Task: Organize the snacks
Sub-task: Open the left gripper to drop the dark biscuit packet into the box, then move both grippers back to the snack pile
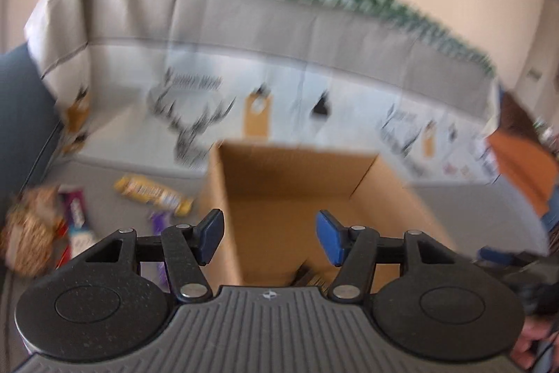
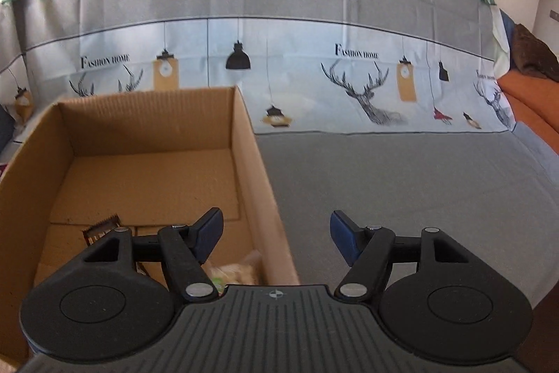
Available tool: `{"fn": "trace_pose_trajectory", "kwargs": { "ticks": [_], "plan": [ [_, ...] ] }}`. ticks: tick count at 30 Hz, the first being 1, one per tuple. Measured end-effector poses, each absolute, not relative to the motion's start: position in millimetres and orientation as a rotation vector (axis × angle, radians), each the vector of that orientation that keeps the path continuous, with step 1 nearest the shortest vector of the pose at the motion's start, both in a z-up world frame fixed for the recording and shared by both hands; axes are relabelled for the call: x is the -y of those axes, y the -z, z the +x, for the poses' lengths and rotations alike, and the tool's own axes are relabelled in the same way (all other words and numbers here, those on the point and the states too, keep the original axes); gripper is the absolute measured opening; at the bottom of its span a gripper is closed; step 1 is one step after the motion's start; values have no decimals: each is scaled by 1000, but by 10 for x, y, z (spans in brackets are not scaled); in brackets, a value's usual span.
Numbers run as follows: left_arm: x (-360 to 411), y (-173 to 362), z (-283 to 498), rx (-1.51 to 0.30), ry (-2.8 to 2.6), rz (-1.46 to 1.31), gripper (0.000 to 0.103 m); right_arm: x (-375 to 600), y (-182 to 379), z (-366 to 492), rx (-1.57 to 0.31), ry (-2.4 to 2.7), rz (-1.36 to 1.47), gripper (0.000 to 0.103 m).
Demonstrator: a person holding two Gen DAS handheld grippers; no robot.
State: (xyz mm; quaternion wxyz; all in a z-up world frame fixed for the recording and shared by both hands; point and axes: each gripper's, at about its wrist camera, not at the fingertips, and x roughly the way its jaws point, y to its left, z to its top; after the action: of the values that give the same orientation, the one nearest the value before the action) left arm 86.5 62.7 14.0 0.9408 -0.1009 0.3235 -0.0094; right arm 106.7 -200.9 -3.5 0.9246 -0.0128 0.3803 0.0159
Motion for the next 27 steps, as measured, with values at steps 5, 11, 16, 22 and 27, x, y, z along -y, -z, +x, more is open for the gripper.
{"fn": "trace_pose_trajectory", "kwargs": {
  "ticks": [5,11,16,22,27],
  "plan": [
    [-644,-6,900,-739,-8,-167,63,2145,128,1080,-840,-46,-17,49],
    [-565,190,943,-850,5,-125,34,2253,216,1060,-890,-95,25,24],
    [-516,193,934,-823,36,-128,30,2253,185,1005,-866,-78,0,12],
    [-464,120,887,-776,47,-111,34,2343,154,973,-848,-68,31,17],
    [-463,6,809,-708,72,-108,44,2332,36,871,-756,-82,17,42]
  ]
}}
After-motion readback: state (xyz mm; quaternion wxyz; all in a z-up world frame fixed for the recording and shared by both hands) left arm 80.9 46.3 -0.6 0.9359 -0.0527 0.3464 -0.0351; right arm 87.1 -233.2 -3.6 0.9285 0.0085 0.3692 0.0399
